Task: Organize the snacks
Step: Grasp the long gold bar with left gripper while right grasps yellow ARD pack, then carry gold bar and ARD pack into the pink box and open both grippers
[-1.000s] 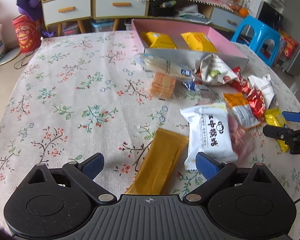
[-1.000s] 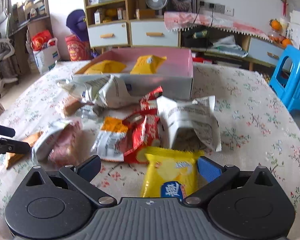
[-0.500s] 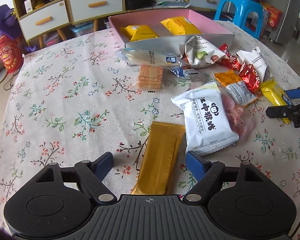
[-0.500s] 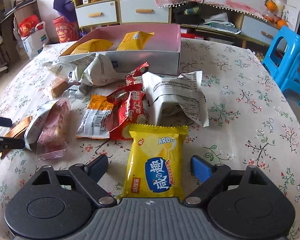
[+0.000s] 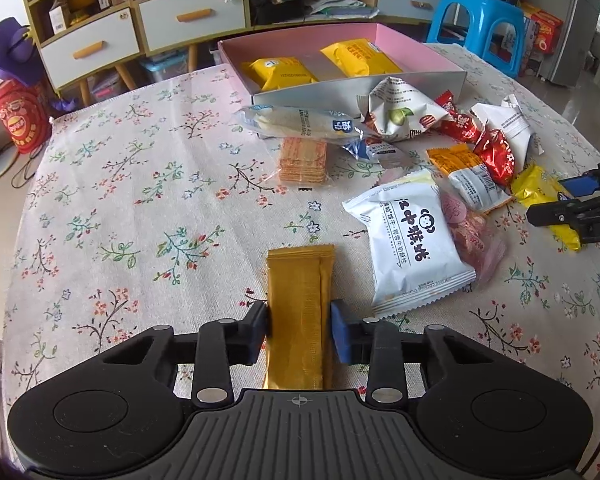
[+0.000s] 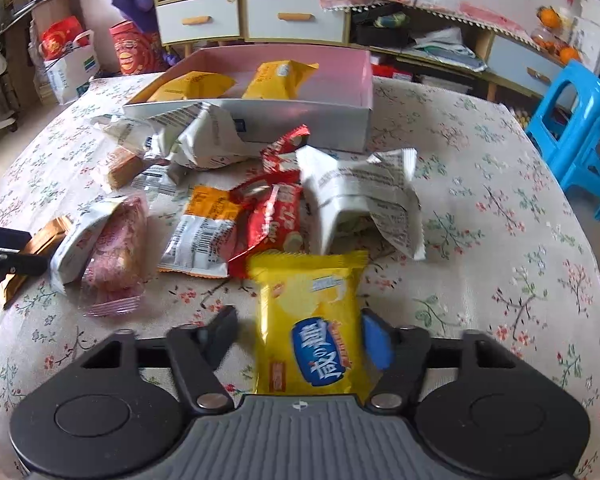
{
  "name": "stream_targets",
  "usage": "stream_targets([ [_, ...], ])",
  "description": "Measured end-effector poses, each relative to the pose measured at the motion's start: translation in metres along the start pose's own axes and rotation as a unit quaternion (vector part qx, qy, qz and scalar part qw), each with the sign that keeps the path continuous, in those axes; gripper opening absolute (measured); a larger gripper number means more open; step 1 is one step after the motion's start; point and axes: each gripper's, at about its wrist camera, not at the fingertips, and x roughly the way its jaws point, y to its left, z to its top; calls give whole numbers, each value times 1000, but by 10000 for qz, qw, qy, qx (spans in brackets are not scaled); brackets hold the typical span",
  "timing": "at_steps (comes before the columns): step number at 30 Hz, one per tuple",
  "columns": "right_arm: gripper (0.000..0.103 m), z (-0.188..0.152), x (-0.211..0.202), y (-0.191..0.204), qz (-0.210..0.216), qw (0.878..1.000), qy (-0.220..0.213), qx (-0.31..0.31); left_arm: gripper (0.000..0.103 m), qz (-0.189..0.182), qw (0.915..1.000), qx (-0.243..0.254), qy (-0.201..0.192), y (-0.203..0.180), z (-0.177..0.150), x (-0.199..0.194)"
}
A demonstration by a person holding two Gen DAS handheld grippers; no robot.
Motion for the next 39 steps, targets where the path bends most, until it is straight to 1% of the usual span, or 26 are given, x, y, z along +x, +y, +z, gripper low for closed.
stream_targets([
  [3, 41, 5, 0, 3, 30, 9999, 49, -85, 27, 32, 10000, -80, -12, 1, 0, -1],
  [7, 40, 9, -1, 0, 64, 9999, 83, 23, 26, 56, 9995, -304, 24, 8, 1, -1],
  [10, 40, 11, -5, -4, 115, 9998, 92, 141, 26, -20, 9991, -407, 79, 11, 2, -2],
  [13, 40, 18, -15, -12, 260, 9992, -40, 299, 26, -113, 9974, -700, 115, 19, 3, -3],
  [19, 40, 39, -29, -19, 495, 9964, -332, 599, 26, -78, 9926, -1206, 80, 35, 8, -5],
  [24, 40, 57, -37, -27, 621, 9936, -583, 741, 26, 113, 9878, -1552, -58, 48, 15, -9],
  [27, 40, 64, -32, -33, 612, 9926, -564, 887, 26, 177, 9848, -1721, -155, 54, 23, -13],
  [32, 40, 78, -18, -44, 731, 9903, -389, 1117, 26, 230, 9834, -1761, -364, 55, 42, -18],
  [39, 40, 101, -15, -48, 943, 9855, -585, 1287, 26, 331, 9813, -1807, -577, 53, 76, -15],
])
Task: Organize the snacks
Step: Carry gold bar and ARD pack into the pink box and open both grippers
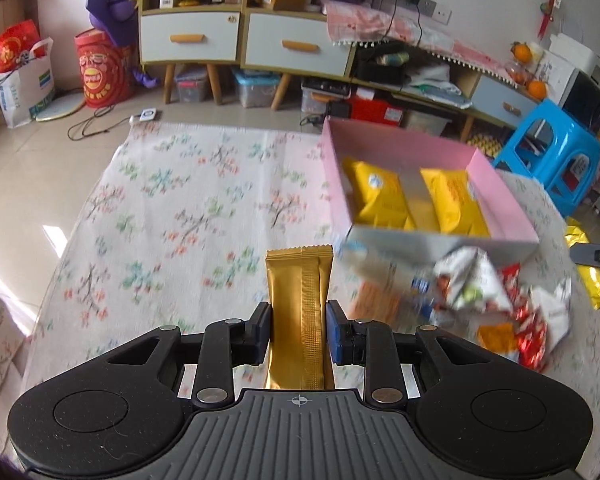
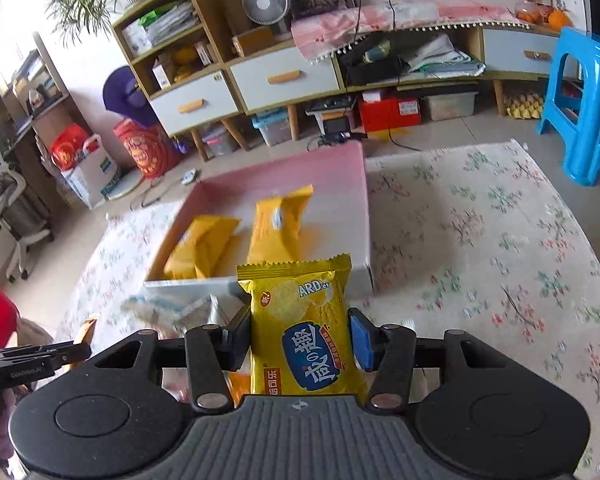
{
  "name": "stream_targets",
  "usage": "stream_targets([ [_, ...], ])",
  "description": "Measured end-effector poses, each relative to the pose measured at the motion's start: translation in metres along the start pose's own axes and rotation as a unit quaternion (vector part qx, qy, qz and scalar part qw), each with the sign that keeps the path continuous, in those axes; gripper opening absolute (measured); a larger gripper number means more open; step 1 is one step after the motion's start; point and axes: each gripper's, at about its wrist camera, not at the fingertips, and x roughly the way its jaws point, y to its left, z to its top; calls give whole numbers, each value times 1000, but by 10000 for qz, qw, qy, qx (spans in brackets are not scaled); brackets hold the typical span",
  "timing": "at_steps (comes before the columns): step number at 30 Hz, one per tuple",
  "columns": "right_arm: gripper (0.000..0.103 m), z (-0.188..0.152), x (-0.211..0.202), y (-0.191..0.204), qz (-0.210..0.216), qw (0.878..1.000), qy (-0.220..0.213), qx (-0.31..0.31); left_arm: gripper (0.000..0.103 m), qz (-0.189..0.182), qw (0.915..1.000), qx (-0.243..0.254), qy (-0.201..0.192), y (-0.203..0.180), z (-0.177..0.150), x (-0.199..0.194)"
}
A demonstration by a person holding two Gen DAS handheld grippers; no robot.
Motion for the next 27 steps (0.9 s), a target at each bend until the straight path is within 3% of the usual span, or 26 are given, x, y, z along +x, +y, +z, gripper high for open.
stream_targets([
  [9, 40, 22, 25, -8, 444, 9979, -224, 413, 26, -82, 9995, 151, -248, -40, 47, 14],
  [20, 41, 39, 47, -20, 312, 9978, -533, 242, 26, 52, 9968, 569, -554, -99, 74, 66],
  [27, 41, 41, 68, -22, 208, 9983, -549, 62, 26, 123, 9965, 634, -527, -126, 87, 98],
])
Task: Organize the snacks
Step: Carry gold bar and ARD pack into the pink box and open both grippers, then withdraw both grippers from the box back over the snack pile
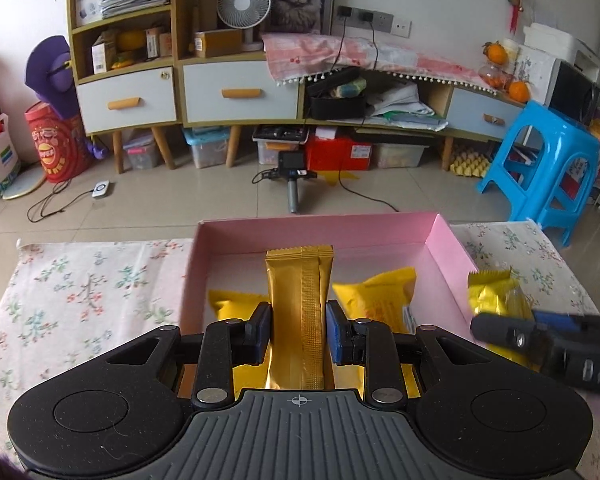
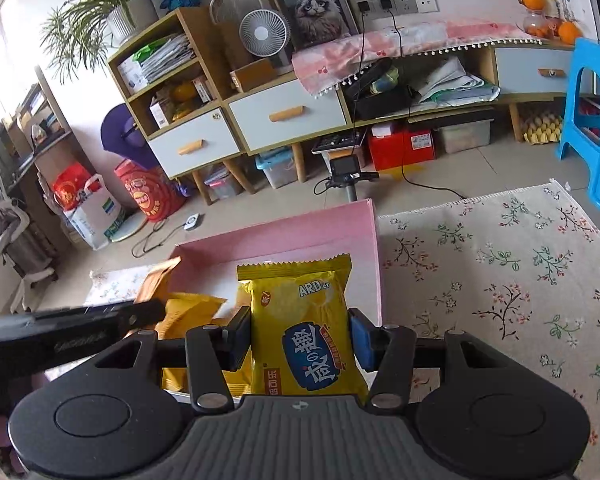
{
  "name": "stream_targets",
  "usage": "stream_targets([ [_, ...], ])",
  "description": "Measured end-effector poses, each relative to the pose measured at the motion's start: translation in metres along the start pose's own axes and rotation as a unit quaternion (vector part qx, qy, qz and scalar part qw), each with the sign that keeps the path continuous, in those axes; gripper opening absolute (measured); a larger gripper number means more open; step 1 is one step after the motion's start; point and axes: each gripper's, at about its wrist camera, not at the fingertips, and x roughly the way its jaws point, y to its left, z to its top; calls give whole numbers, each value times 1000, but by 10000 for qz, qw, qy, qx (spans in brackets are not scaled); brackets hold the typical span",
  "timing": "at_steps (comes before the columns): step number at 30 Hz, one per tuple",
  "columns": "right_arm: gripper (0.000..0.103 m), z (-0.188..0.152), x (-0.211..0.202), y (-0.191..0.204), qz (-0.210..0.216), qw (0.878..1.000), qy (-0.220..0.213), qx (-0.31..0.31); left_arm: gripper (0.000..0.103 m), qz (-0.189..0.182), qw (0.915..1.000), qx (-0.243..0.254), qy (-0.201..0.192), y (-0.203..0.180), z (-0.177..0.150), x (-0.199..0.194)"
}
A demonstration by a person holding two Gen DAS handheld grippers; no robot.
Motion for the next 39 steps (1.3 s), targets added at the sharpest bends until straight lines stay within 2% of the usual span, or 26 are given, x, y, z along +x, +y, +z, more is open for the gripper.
stream_targets([
  [12, 41, -8, 11, 7, -201, 9994, -62, -278, 27, 247, 9997, 68, 23, -18, 11, 23],
  [16, 49, -8, 9, 7, -377, 9984, -230, -356, 32, 334, 9991, 239, -65, -24, 14, 22],
  [17, 58, -7, 9, 5, -395, 9983, -252, -352, 34, 355, 9990, 275, -46, -24, 15, 21],
  [19, 70, -5, 7, 4, -405, 9982, -290, -330, 51, 432, 9986, 296, -44, -23, 16, 20],
  [22, 75, -5, 5, 2, -459, 9980, -332, -298, 68, 521, 9982, 282, -119, -19, 15, 15],
  [24, 79, -4, 6, 2, -478, 9980, -307, -268, 73, 566, 9980, 256, -127, -16, 14, 11],
  [31, 83, -8, 3, 8, -475, 9981, -243, -314, 83, 596, 9979, 213, -132, 0, 11, -6],
  [39, 87, -16, -11, 12, -519, 9982, -251, -132, 87, 499, 9987, 114, -77, 20, -5, -34],
])
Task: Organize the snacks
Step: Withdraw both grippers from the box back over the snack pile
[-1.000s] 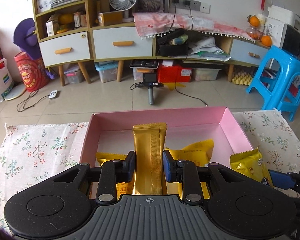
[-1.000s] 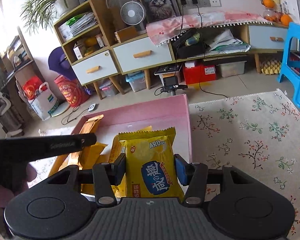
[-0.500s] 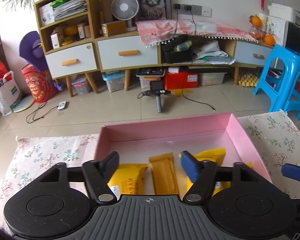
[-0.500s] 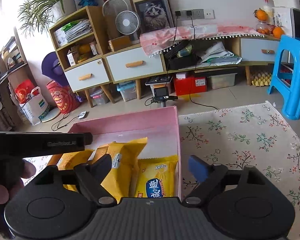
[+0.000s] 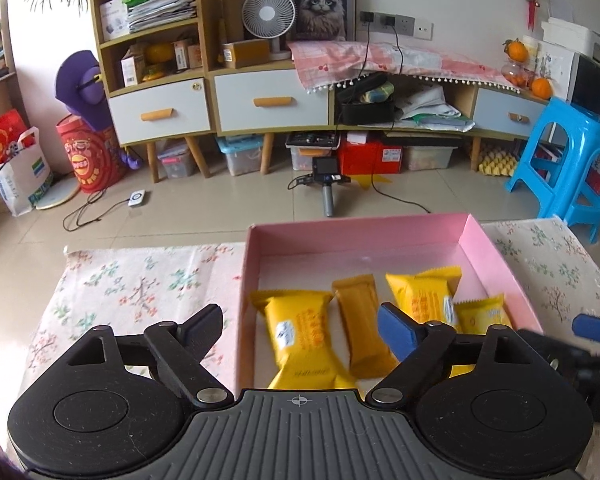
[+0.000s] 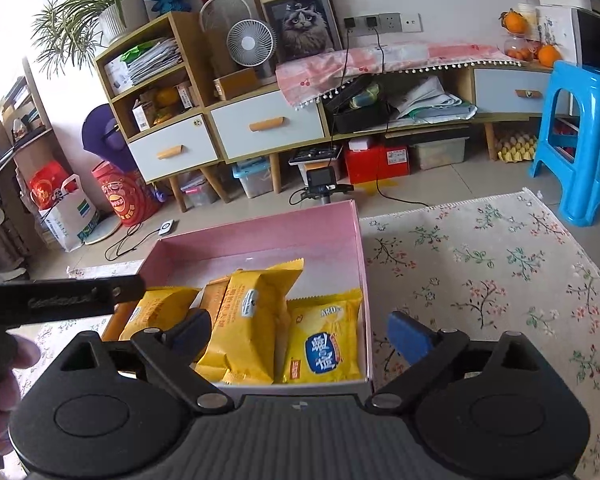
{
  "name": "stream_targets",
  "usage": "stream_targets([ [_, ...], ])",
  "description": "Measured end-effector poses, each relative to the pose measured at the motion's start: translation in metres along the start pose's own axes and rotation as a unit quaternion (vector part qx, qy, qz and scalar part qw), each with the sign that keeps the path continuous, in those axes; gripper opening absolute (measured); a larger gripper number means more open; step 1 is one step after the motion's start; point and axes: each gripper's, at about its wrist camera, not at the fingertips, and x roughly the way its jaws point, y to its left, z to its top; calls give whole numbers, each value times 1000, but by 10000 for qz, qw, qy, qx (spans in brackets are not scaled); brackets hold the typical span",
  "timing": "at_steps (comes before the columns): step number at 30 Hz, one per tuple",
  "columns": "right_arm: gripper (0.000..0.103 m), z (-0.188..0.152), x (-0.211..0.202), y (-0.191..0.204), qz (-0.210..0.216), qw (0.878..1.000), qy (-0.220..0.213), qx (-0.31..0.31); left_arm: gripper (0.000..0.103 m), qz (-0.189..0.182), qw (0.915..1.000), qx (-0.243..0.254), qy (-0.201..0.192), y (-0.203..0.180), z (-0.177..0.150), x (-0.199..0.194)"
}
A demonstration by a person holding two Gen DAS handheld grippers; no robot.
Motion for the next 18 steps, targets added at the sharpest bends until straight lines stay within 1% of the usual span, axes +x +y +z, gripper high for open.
stream_targets([
  [9, 89, -11, -17, -1, -133, 9999, 100, 27, 90, -69, 10000, 0, 31, 21, -29, -29],
  [12, 89, -18, -25, 5, -137, 9998, 101, -141, 95, -44, 9999, 117, -14, 26, -43, -39],
  [15, 90, -26, -33, 14, -134, 9992, 115, -349, 95, -107, 9998, 172, 40, 31, -57, -47],
  [18, 92, -31, -41, 23, -105, 9990, 114, -431, 95, -156, 9997, 151, 116, 38, -71, -54],
])
